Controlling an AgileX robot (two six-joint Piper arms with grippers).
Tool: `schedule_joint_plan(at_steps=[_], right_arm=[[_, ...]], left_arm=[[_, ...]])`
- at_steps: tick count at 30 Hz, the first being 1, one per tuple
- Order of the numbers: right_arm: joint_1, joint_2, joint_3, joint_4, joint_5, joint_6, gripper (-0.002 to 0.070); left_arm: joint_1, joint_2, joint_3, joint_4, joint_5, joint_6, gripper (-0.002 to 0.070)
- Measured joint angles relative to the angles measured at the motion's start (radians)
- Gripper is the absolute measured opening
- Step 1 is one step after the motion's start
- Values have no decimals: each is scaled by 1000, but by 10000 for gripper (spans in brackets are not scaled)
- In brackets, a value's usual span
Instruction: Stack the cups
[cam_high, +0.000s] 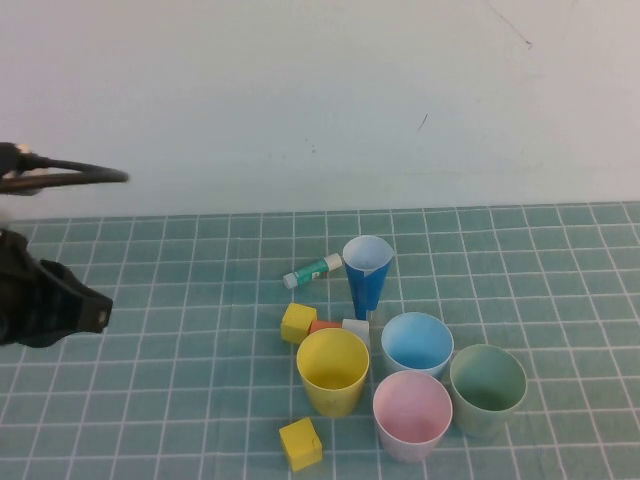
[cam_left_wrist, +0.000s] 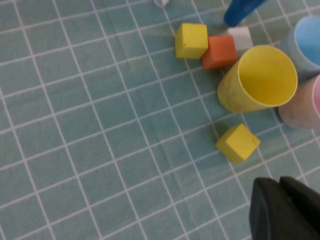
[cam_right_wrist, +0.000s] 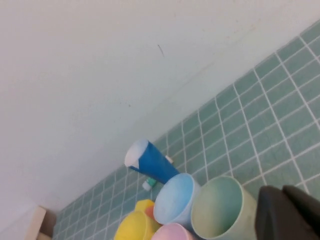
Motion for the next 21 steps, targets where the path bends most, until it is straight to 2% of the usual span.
schedule_joint_plan(at_steps=[3,11,14,18,21], right_arm=[[0,0,0,23,-37,-54,-2],[0,0,0,42,-86,-197,-2],[0,0,0,42,-52,-235,-2],[0,0,0,42,12,-267,-3],[0,0,0,42,20,-271,-2]], left_arm=[[-92,71,-42,73,-2,-14,-2],[-404,273,-161,301,-61,-174,-2],[-462,364,-216,355,-61,-238,-2],[-498,484,-304,380,-39,-273,-1],[-517,590,-391,374,12,-279,38]])
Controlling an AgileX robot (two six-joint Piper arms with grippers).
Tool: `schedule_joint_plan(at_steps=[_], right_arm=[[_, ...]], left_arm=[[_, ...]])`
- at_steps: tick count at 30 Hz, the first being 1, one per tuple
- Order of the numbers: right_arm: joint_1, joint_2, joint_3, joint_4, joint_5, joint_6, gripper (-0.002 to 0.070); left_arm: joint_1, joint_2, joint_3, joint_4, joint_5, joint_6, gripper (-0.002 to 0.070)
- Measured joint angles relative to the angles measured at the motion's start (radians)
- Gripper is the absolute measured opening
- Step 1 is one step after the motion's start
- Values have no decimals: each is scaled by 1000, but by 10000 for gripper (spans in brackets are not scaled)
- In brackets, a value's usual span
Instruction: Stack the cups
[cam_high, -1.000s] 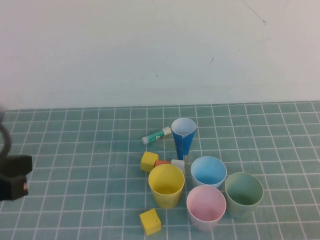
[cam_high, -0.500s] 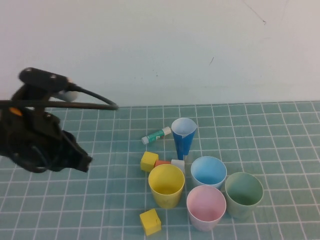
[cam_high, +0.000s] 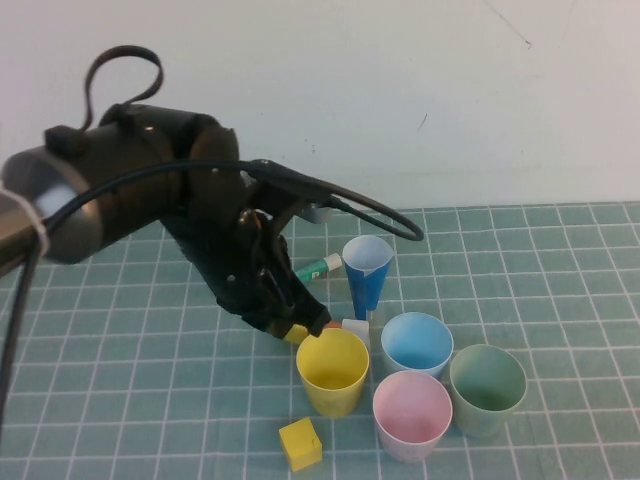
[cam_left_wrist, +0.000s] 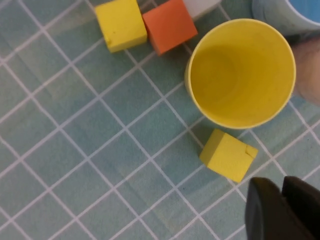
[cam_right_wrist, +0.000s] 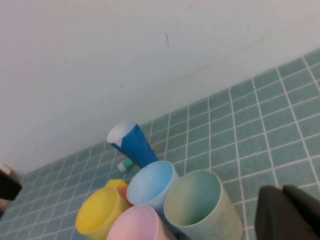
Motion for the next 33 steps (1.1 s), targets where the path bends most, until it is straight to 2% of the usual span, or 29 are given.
schedule_joint_plan(at_steps=[3,9,12,22,26,28,31,33], right_arm=[[0,0,0,0,2,-4,-3],[0,0,0,0,2,-10,-2],[0,0,0,0,4,-12,-2],[0,0,0,0,5,-14,-2],[0,0,0,0,5,-22,-3],[0,0,0,0,5,-26,-2],[0,0,0,0,6,-28,-2],[0,0,0,0,9,-30,-3]], left_arm=[[-3,96,-79,-2,42,-9,135],[-3,259,-187,-4,71,-57,449],[-3,309,-206,-4,64,-87,489],[-3,397,-215,-4,-38,-124,430],[-3,425,-215,-4,-60,-140,382],[-3,437,-216,-4,-62,-142,331],[-3,452,-216,-4,-64,-142,155],[-3,454,-216,-4,-66,-142,67]])
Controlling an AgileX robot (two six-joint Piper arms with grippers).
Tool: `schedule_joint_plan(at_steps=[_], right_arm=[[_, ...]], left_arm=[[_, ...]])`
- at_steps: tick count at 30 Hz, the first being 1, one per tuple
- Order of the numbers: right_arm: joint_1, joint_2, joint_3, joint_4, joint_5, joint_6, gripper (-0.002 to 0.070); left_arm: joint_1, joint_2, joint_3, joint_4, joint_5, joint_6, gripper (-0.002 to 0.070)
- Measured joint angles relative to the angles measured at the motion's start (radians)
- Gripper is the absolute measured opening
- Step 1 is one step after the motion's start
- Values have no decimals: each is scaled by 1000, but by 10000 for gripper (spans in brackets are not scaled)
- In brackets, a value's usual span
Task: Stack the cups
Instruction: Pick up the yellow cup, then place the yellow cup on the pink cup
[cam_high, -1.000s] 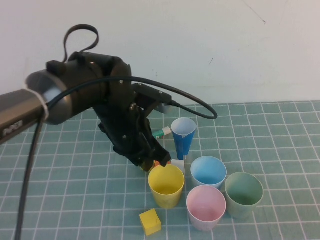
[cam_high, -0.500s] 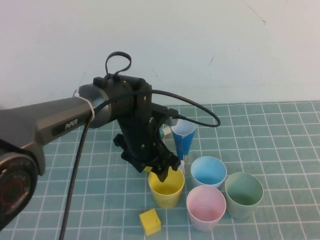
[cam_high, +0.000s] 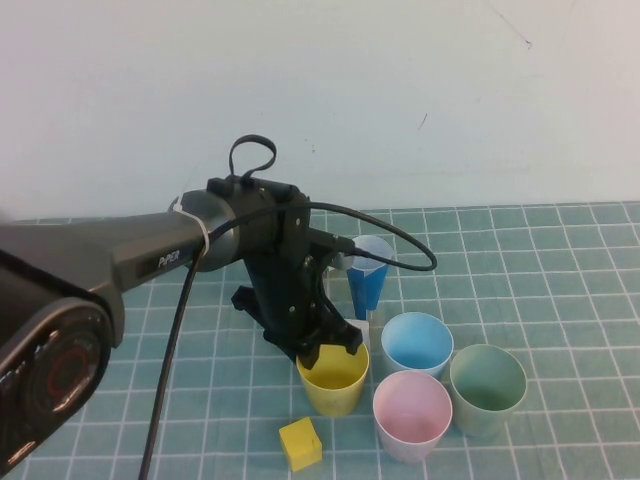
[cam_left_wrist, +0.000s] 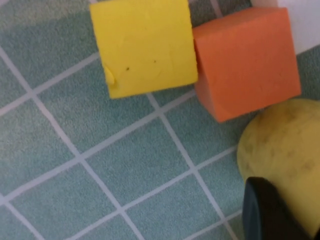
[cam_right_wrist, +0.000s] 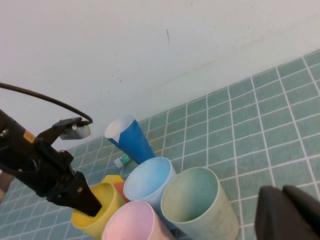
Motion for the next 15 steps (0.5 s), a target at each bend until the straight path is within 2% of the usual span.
schedule_joint_plan(at_steps=[4,11,15], right_arm=[[0,0,0,0,0,0,-2],[0,0,0,0,5,0,-2],[0,0,0,0,5,-2,-2]], left_arm=[[0,-30,0,17,9,2,15],[-2,-228,0,3,65,24,6],[-36,-306,-5,-15,115,47,6]])
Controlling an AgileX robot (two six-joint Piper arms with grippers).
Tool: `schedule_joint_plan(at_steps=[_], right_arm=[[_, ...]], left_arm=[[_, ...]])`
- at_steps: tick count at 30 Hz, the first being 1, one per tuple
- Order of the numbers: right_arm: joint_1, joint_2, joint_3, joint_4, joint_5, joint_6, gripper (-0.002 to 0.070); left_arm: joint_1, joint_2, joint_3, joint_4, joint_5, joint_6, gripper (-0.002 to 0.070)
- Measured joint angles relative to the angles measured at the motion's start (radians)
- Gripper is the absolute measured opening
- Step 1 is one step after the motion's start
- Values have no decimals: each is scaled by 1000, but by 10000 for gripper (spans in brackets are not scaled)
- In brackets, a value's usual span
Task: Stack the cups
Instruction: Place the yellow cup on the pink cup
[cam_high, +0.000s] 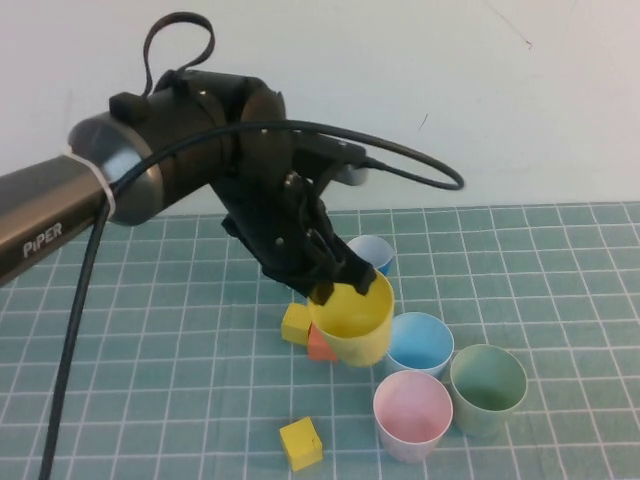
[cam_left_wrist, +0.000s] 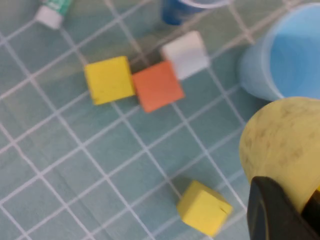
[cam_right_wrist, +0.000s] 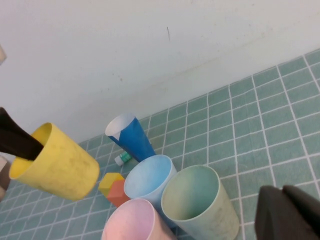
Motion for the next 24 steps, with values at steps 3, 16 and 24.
schedule_joint_plan(at_steps=[3,16,24], right_arm=[[0,0,0,0,2,0,-3],[0,0,0,0,3,0,-3],[0,0,0,0,3,0,-3]], left_arm=[[-58,-10,-1,-4,43,19,5],[-174,92,-1,-14,-7,45,5],[-174,148,-1,-19,-51,47,10]])
